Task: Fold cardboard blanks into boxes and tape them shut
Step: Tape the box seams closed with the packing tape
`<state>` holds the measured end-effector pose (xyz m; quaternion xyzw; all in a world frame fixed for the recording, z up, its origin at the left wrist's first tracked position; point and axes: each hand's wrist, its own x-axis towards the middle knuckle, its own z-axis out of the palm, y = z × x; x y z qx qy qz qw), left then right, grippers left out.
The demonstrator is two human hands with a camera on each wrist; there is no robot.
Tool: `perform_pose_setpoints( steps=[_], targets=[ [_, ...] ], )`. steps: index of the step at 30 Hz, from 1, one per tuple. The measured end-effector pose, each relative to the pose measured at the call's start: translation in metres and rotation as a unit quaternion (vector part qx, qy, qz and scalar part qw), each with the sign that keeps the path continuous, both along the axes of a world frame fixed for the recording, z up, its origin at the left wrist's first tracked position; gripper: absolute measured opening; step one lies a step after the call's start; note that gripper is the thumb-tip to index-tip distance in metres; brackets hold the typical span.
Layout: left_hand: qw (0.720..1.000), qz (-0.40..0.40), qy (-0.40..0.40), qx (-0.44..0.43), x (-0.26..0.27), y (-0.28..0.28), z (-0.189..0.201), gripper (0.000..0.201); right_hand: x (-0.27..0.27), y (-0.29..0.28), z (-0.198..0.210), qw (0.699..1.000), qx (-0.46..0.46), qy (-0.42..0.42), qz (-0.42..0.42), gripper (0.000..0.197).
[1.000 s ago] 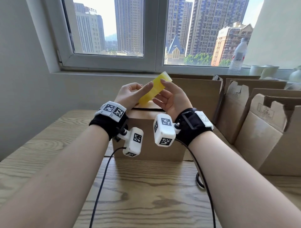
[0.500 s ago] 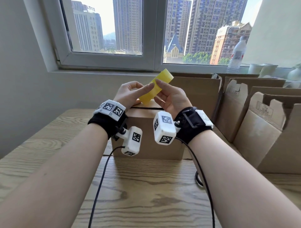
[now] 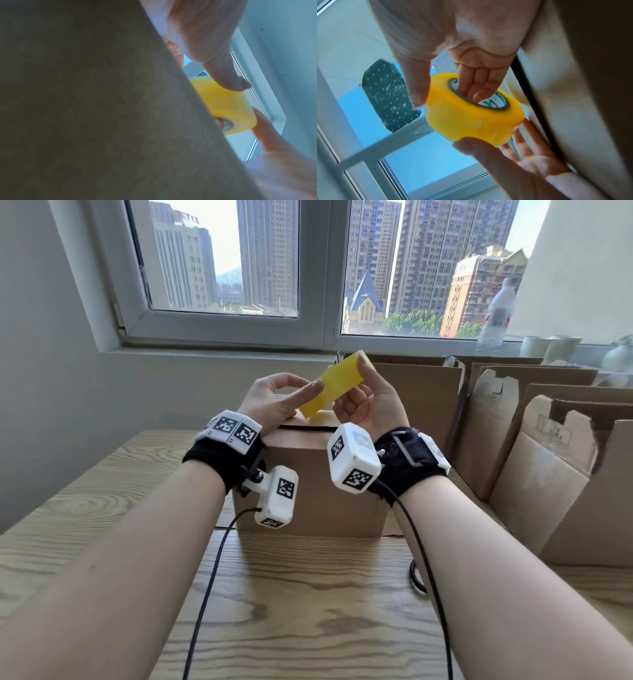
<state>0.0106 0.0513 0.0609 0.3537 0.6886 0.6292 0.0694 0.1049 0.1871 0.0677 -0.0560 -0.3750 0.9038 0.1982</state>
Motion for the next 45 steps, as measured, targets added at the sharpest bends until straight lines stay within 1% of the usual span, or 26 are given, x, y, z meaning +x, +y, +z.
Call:
perform_pose_setpoints(
  steps=[2, 3, 4, 6, 8, 10, 12, 19, 21, 23, 24, 26, 28, 29, 31, 32, 34, 35, 37, 40, 43, 45],
  targets=[
    [1.0, -0.004, 0.011, -0.022, -0.001, -0.001, 0.0, 0.043, 0.003, 0.001, 0.002, 1.0, -0.027, 0.004, 0.003, 0.04],
    [0.999, -0.004, 0.016, -0.03, 0.0, -0.001, 0.0, 0.036, 0.003, 0.001, 0.002, 1.0, -0.018, 0.006, 0.0, 0.043],
    [0.999, -0.003, 0.024, -0.038, 0.0, -0.002, -0.001, 0.034, 0.003, 0.001, 0.002, 1.0, -0.002, 0.007, -0.004, 0.045],
    [0.999, -0.004, 0.033, -0.04, 0.002, -0.002, -0.001, 0.044, 0.0, 0.0, 0.0, 1.0, 0.029, 0.007, -0.009, 0.044],
    [0.999, -0.007, 0.025, -0.018, 0.002, -0.001, -0.002, 0.057, -0.003, -0.001, -0.002, 0.998, 0.066, 0.005, -0.015, 0.039],
    [1.0, -0.01, 0.011, 0.001, -0.001, 0.001, -0.004, 0.064, -0.005, -0.003, -0.004, 0.993, 0.116, 0.008, -0.022, 0.036],
    [1.0, -0.009, 0.004, 0.014, -0.003, 0.003, -0.006, 0.071, -0.005, -0.003, -0.005, 0.989, 0.146, 0.011, -0.021, 0.034],
    [0.999, -0.006, -0.008, 0.036, -0.002, 0.003, -0.005, 0.081, -0.004, -0.007, -0.005, 0.974, 0.225, 0.009, -0.021, 0.026],
    [0.999, -0.008, -0.013, 0.037, -0.003, 0.003, -0.005, 0.079, -0.004, -0.007, -0.005, 0.975, 0.219, 0.006, -0.028, 0.026],
    [0.999, -0.012, -0.015, 0.033, -0.004, 0.003, -0.005, 0.075, -0.004, -0.006, -0.004, 0.981, 0.19, 0.004, -0.034, 0.03],
    [0.999, -0.012, -0.01, 0.028, -0.003, 0.003, -0.005, 0.073, -0.004, -0.006, -0.004, 0.985, 0.167, 0.002, -0.039, 0.032],
    [1.0, -0.012, 0.005, 0.013, -0.002, 0.002, -0.003, 0.07, -0.004, -0.005, -0.002, 0.993, 0.109, -0.009, -0.042, 0.029],
    [1.0, -0.019, 0.012, -0.004, 0.0, 0.001, -0.002, 0.072, -0.003, -0.004, 0.0, 0.997, 0.065, -0.021, -0.041, 0.029],
    [1.0, -0.02, 0.015, -0.01, 0.001, 0.001, -0.002, 0.076, -0.002, -0.005, 0.001, 0.997, 0.061, -0.025, -0.044, 0.03],
    [0.999, -0.016, 0.023, -0.018, 0.001, 0.0, -0.002, 0.083, -0.002, -0.007, 0.001, 0.994, 0.09, -0.029, -0.058, 0.032],
    [0.999, -0.01, 0.026, -0.021, 0.0, 0.0, -0.001, 0.081, -0.003, -0.009, 0.001, 0.99, 0.118, -0.032, -0.067, 0.034],
    [0.999, 0.003, 0.024, -0.028, 0.0, 0.001, 0.0, 0.068, -0.003, -0.013, 0.001, 0.979, 0.177, -0.043, -0.09, 0.039],
    [0.999, 0.01, 0.022, -0.032, -0.002, 0.001, -0.001, 0.067, -0.004, -0.014, 0.001, 0.973, 0.2, -0.051, -0.105, 0.042],
    [0.999, 0.015, 0.021, -0.034, -0.008, 0.003, -0.003, 0.075, -0.003, -0.017, 0.002, 0.962, 0.225, -0.069, -0.135, 0.047],
    [1.0, 0.0, 0.018, -0.022, -0.018, 0.007, -0.008, 0.099, -0.004, -0.019, 0.002, 0.945, 0.254, -0.096, -0.185, 0.052],
    [1.0, -0.013, 0.009, -0.005, -0.018, 0.007, -0.007, 0.103, -0.008, -0.02, -0.001, 0.924, 0.262, -0.111, -0.255, 0.059],
    [1.0, -0.016, 0.003, -0.008, -0.015, 0.008, -0.005, 0.102, -0.008, -0.017, -0.003, 0.897, 0.289, -0.129, -0.31, 0.065]
  ],
)
